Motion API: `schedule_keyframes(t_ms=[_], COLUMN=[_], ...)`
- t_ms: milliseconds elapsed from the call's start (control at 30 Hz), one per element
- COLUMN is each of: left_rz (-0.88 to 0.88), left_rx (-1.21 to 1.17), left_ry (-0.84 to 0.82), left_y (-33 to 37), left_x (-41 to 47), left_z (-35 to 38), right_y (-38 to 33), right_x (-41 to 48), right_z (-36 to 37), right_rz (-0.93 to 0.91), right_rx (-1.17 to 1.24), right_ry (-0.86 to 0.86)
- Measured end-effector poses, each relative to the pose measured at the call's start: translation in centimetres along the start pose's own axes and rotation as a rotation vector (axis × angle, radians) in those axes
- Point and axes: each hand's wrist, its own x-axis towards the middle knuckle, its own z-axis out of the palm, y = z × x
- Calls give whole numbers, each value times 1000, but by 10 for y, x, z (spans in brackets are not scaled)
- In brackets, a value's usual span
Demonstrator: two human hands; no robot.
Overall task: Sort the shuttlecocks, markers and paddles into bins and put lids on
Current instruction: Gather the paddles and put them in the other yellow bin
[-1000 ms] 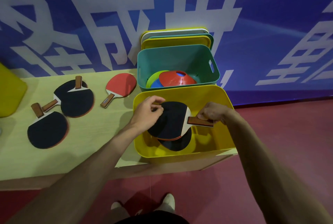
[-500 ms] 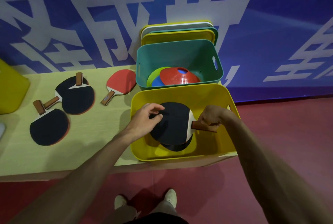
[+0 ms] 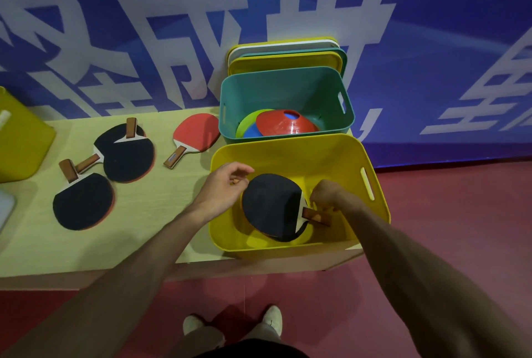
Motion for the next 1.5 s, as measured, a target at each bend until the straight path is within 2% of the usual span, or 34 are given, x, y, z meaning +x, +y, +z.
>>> schedule_keyframes(t_ms=[267, 500, 733, 933, 1100, 1300, 1500], left_rz=[-28, -24, -139, -257, -370, -454, -621], left_rx=[-73, -118, -190, -262, -293, -349, -365], left_ry=[38, 199, 294, 434, 537, 555, 541], left_y=[13, 3, -45, -116, -175, -249, -307], left_x=[0, -8, -23, -29, -19, -3, 20], left_z=[-16, -72, -143, -204, -248, -291, -317], right_y=[-53, -144, -245, -326, -384, -434, -456], right_x=[-29, -58, -59, -40, -12, 29, 67], right_z=[-28, -40, -9, 42, 78, 126, 166], right_rz=[-351, -653, -792, -802, -720, -536, -402], right_rx=[105, 159, 99, 12, -49, -48, 14], right_ry=[122, 258, 190, 93, 28, -24, -75])
